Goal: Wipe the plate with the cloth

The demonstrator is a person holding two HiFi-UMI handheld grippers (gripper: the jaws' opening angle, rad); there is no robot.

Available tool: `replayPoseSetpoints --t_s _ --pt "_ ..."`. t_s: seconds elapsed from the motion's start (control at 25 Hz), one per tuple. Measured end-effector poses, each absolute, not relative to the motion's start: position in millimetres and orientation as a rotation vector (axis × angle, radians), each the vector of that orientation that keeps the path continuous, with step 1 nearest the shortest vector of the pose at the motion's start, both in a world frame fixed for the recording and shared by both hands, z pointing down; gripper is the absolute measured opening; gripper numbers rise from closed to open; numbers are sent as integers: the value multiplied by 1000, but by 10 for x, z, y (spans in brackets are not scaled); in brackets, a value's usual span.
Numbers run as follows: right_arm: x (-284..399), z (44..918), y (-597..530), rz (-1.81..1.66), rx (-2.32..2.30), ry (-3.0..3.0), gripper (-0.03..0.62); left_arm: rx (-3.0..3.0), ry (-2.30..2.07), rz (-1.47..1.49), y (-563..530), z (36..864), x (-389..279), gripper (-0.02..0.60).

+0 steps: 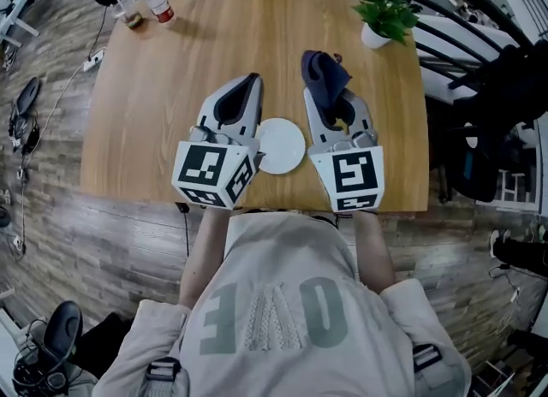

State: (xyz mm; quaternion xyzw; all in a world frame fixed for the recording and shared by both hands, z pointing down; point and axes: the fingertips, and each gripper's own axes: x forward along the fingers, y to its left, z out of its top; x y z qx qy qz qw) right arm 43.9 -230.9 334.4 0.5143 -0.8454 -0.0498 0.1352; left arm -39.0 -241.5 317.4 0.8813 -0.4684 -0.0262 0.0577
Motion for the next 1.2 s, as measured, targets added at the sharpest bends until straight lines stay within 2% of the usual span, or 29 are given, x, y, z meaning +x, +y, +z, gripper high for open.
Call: replayPoseSetpoints --t_s 0.24,0.6,1.2 --pt "867 3112 -1983 -126 1764 -2503 57 2832 -1462 -126 -2269 2876 -136 8" --pt "864 3191 -1779 -148 1787 -2470 57 2917 -1483 -79 -2133 2754 36 8" --pt "822 3099 -1766 -180 1802 -2478 57 2923 -1550 -95 -2078 2641 -45 8"
